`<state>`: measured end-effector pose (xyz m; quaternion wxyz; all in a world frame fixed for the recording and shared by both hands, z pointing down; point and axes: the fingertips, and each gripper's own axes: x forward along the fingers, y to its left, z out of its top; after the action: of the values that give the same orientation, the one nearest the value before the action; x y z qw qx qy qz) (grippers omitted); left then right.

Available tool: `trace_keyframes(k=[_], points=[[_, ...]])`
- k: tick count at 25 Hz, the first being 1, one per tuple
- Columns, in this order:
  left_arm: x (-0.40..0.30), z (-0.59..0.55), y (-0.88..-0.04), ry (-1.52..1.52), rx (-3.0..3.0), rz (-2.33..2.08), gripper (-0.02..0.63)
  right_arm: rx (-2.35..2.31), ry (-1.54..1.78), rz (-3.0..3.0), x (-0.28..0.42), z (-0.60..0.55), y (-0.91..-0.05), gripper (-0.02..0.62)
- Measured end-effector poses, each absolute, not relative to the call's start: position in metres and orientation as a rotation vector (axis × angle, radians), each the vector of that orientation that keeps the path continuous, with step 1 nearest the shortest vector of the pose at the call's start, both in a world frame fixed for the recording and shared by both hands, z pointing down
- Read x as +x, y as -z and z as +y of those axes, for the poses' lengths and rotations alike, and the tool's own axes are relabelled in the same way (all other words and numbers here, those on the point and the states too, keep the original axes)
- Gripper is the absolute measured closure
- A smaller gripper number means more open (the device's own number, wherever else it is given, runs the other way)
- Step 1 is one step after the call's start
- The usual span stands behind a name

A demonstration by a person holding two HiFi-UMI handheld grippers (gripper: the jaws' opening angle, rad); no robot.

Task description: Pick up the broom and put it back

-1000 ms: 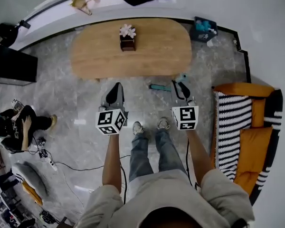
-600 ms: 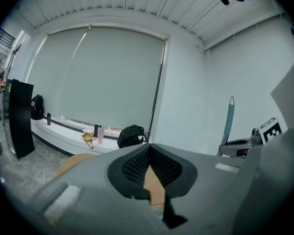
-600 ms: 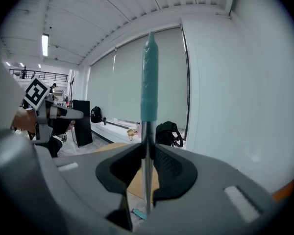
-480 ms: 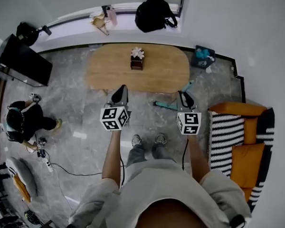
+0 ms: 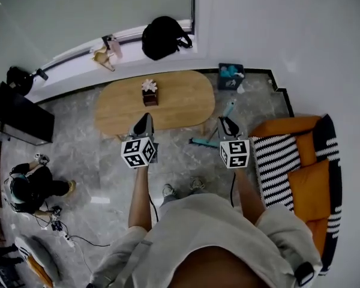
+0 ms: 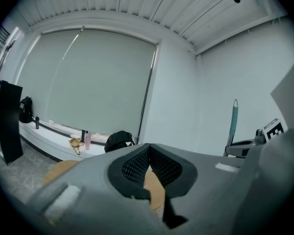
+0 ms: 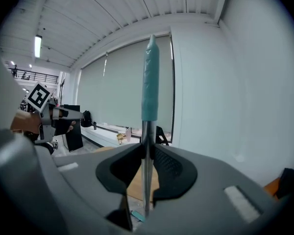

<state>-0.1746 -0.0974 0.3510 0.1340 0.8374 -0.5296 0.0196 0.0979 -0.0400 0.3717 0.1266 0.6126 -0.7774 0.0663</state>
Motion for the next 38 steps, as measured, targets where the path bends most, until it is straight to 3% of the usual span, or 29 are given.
trace_keyframes(k=[12, 18, 38], points=[[-0.036, -0.126, -0.329, -0.046, 2.61, -1.289, 0.604, 1.96, -0.145, -2.094, 0.223, -0.019, -0.356, 0.518], [-0.001, -0.133, -0.329, -0.077, 2.638, -1.231, 0.604, 2.014, -0.127, -2.049, 0.262, -0.023, -0.348, 0.518], [0.032, -0.281, -0.357, -0.112, 2.673, -1.045, 0.604, 2.083, -0.174, -1.899, 0.278, -0.151, -0.36, 0.517]])
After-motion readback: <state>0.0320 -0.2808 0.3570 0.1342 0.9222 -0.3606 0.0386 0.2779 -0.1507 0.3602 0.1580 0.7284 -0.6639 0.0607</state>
